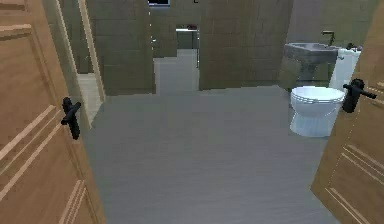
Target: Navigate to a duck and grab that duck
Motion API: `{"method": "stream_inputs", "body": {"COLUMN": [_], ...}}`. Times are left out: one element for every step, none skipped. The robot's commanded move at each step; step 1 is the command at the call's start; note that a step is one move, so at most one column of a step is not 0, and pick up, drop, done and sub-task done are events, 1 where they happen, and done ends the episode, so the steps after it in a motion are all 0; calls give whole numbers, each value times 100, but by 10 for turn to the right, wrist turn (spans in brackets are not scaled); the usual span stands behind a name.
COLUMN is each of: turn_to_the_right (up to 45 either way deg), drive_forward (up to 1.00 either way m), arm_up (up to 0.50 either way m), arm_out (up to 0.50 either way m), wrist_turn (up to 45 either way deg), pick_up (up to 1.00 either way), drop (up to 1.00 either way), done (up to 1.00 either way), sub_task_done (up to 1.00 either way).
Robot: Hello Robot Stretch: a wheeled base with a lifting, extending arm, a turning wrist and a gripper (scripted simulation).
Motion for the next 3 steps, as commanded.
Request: {"method": "stream_inputs", "body": {"turn_to_the_right": [-90, 0, 60], "drive_forward": [0, 75, 0], "arm_up": [0, 0, 0], "arm_out": [0, 0, 0], "wrist_turn": [0, 0, 0], "pick_up": [0, 0, 0], "drop": [0, 0, 0], "done": [0, 0, 0], "sub_task_done": [0, 0, 0]}}
